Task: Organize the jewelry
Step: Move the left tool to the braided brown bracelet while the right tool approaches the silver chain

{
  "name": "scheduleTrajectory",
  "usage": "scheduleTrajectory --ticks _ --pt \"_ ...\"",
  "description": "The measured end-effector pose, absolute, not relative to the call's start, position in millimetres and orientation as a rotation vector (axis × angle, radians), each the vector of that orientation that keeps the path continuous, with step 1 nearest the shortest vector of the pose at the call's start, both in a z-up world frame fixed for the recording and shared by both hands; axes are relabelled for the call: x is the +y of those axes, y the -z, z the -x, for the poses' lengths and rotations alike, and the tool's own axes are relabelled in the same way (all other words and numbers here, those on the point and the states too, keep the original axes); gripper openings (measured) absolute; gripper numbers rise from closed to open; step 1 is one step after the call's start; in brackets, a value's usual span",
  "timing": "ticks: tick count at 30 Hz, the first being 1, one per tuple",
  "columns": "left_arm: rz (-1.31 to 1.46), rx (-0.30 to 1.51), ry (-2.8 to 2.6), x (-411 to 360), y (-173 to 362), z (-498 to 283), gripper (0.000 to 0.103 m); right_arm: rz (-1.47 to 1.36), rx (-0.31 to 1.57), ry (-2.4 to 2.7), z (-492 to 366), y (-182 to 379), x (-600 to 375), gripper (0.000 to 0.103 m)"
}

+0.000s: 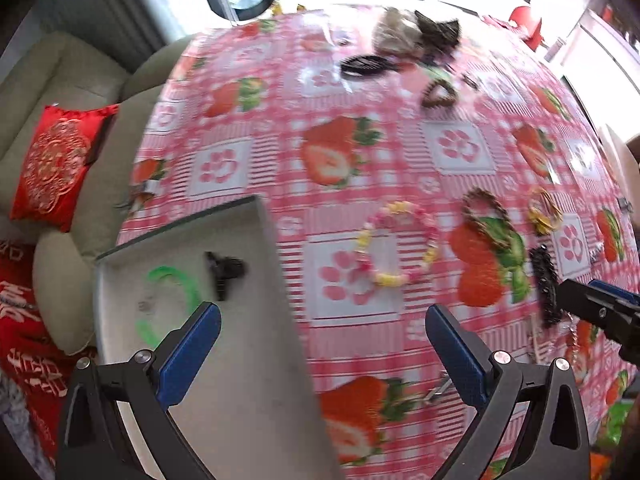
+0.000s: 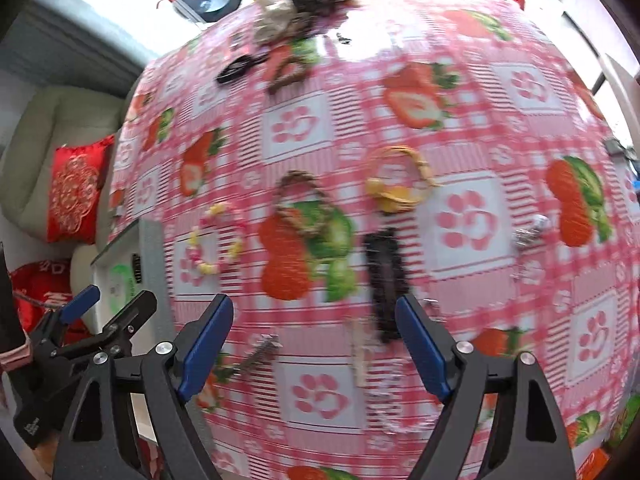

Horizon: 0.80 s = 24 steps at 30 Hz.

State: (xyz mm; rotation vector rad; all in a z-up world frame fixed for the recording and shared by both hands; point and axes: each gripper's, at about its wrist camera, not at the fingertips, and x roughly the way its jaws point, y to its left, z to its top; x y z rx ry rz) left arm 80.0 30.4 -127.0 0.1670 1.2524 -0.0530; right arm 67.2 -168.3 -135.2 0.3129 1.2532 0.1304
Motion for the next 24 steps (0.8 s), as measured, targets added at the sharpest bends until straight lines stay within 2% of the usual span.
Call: scheduleTrajectory --ticks 24 --pt "-0.158 1.320 0.172 -75 162 -127 0.103 -0.291 1.312 0.080 -68 161 -292 0.088"
